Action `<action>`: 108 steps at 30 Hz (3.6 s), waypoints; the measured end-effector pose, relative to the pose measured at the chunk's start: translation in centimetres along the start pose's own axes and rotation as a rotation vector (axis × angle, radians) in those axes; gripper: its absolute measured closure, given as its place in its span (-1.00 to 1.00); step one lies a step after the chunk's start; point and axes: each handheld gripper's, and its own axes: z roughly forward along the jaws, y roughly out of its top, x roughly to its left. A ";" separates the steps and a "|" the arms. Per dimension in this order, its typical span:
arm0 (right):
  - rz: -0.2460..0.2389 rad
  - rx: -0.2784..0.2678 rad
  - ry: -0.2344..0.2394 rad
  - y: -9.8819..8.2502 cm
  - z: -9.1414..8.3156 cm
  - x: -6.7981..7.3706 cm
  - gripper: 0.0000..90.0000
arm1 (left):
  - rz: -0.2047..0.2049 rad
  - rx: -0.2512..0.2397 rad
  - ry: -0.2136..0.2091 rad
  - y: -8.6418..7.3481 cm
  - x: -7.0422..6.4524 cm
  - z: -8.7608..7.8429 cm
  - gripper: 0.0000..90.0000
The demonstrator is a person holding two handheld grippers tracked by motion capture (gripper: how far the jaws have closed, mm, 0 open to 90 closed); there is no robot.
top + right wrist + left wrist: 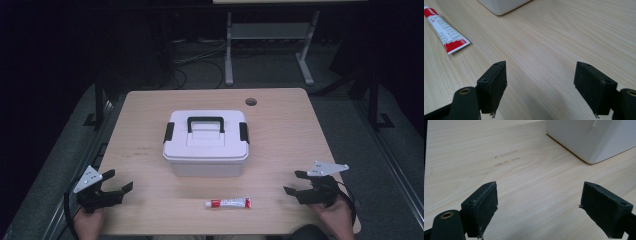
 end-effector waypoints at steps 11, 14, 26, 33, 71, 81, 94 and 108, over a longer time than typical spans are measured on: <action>-0.029 0.032 0.017 1.0 -0.4 0.0 -0.42 | 0.004 0.010 -0.035 0.1 -0.2 0.4 -0.70; -0.035 0.045 0.030 1.5 -0.4 -0.1 -0.42 | 0.007 0.011 -0.045 0.1 -0.3 0.6 -0.70; -0.087 0.090 0.058 4.6 -1.2 -0.4 -0.43 | 0.024 0.020 -0.066 0.4 -0.7 0.8 -0.70; -0.142 0.120 0.075 7.5 -1.6 -0.5 -0.43 | 0.021 0.017 -0.067 0.4 -0.7 0.8 -0.70; -0.268 0.291 0.121 15.3 -1.0 -1.6 -0.45 | 0.017 -0.004 -0.074 0.5 -0.3 0.5 -0.70; -0.305 0.314 0.147 18.0 -0.6 -1.4 -0.45 | 0.010 -0.011 -0.079 0.5 -0.2 0.5 -0.70; -0.357 0.343 0.174 21.6 0.1 -1.0 -0.45 | 0.007 -0.017 -0.082 0.5 -0.1 0.5 -0.70; -0.414 0.375 0.213 25.6 1.9 0.1 -0.45 | -0.001 -0.026 -0.092 0.5 0.0 0.4 -0.70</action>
